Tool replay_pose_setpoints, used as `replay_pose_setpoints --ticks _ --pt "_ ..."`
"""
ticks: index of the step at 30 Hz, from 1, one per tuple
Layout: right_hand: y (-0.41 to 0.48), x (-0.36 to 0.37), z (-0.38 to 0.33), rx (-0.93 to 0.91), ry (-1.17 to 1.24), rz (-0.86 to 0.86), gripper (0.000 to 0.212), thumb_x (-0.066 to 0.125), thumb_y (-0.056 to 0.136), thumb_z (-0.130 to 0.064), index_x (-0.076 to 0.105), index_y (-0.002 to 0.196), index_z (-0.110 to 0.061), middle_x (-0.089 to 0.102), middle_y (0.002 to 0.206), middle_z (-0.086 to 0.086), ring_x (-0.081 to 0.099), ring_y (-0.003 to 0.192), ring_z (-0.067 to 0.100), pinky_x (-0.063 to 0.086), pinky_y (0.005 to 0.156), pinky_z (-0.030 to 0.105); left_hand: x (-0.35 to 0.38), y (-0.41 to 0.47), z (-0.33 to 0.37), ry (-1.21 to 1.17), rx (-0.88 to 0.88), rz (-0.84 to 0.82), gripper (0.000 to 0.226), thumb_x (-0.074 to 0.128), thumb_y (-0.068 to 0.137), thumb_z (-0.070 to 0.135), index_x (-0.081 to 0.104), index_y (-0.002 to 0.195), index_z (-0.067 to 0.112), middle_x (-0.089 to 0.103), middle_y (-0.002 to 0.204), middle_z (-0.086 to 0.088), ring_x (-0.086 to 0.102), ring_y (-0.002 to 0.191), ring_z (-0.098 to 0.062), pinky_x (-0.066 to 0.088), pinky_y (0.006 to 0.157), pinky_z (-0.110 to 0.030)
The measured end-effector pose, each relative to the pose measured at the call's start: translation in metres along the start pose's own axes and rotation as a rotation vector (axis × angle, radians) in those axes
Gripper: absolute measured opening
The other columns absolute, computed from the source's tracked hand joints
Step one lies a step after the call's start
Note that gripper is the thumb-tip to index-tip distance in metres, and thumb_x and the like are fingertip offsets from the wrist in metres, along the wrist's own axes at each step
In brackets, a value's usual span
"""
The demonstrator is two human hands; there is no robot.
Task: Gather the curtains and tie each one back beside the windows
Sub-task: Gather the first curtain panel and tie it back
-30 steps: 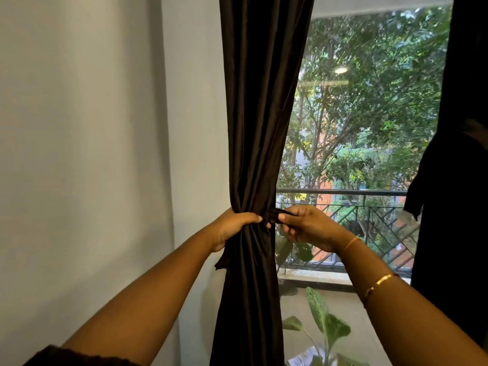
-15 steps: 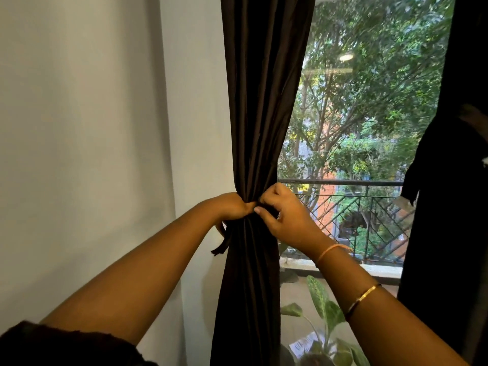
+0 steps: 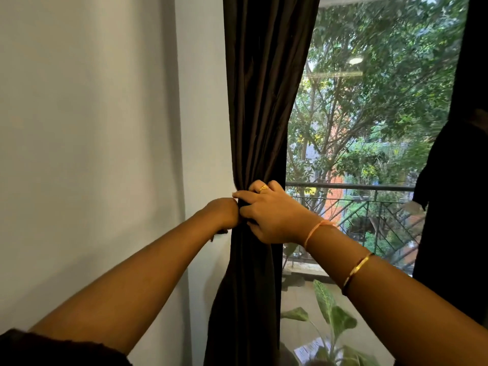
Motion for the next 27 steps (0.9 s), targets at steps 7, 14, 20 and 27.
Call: replay_pose_setpoints --ticks 7,14,20,27 --pt "0.006 0.007 0.009 0.163 0.018 -0.07 0.031 0.039 0.094 -0.029 0.052 0.119 -0.017 0.052 0.122 0.006 0.04 0.114 0.028 0.031 0.087 0.04 0.003 -0.002 -0.017 -0.573 -0.062 0.004 0.032 0.05 0.092 0.036 0.049 0.075 0.009 0.041 0.06 -0.002 0.031 0.044 -0.011 0.027 0.04 -0.02" --pt "-0.01 0.012 0.018 0.251 0.262 0.044 0.019 0.043 0.095 -0.025 0.057 0.106 -0.017 0.058 0.12 -0.002 0.045 0.117 0.025 0.031 0.085 0.037 0.026 -0.014 -0.008 -1.618 -0.038 -0.27 0.031 0.046 0.096 0.035 0.053 0.072 0.015 0.057 0.053 0.004 0.028 0.03 -0.001 0.022 0.03 -0.011" --pt "-0.047 0.011 0.002 0.413 0.136 0.436 0.007 0.065 0.079 -0.019 0.066 0.079 -0.012 0.061 0.117 0.015 0.056 0.105 0.036 0.044 0.083 0.045 0.036 -0.021 -0.004 -1.682 0.115 -0.461 0.03 0.045 0.095 0.033 0.061 0.08 0.013 0.066 0.079 -0.009 0.068 0.073 -0.018 0.054 0.081 -0.034" --pt "-0.052 0.017 -0.017 0.471 0.11 0.483 0.021 0.075 0.053 -0.002 0.064 0.07 -0.007 0.056 0.069 0.009 0.054 0.061 0.028 0.041 0.056 0.033 0.042 -0.029 0.012 -1.614 0.279 -0.58 0.026 0.051 0.084 0.033 0.068 0.087 0.013 0.069 0.086 -0.008 0.069 0.08 -0.019 0.058 0.072 -0.037"
Point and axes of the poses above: each hand's wrist, its own y-axis towards the middle knuckle, its own x-axis out of the palm, z = x × y, the point moved 4 cm from there along y, towards the middle knuckle
